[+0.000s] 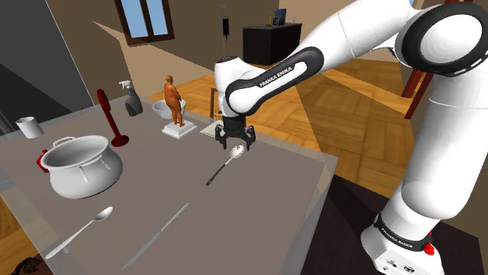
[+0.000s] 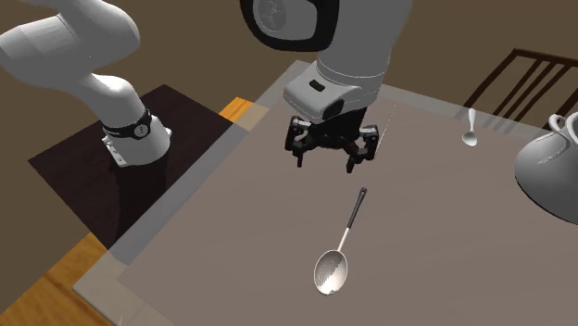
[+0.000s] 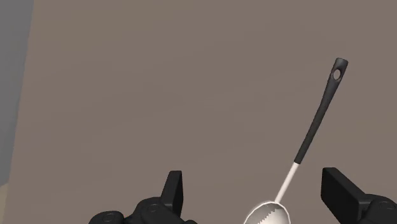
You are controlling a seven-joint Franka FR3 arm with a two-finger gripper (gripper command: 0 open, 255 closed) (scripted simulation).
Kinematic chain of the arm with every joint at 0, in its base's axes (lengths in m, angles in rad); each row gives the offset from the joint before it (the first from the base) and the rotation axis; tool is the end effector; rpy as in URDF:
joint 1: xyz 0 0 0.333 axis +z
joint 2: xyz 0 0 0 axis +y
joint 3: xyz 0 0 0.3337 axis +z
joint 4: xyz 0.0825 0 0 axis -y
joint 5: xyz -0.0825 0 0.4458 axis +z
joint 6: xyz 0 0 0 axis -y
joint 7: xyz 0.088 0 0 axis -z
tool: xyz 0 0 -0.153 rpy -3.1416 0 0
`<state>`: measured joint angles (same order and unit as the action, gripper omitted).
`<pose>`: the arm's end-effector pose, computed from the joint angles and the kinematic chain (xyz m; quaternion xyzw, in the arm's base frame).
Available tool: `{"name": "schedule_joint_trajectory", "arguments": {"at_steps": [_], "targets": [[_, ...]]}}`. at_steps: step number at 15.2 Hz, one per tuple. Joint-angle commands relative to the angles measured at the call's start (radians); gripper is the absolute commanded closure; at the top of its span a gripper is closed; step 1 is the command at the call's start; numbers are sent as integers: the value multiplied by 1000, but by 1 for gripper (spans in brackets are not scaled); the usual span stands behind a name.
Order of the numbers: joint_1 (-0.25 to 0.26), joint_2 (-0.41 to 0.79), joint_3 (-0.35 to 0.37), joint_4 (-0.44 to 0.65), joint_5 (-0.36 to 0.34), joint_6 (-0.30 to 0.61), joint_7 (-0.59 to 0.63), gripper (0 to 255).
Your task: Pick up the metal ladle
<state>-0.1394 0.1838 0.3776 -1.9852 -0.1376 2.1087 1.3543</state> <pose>0.6216 0.1363 0.3131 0.8656 -0.4997 0.0017 0.0332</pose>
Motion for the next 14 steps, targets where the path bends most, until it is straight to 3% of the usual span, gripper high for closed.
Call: {"name": "schedule_joint_trajectory", "arguments": {"at_steps": [1, 10, 14], "targets": [[11, 89, -15, 71, -29, -1, 84, 0], [64, 428, -113, 374, -64, -20, 342, 0], [68, 459, -119, 367, -73, 18, 347, 0]]}}
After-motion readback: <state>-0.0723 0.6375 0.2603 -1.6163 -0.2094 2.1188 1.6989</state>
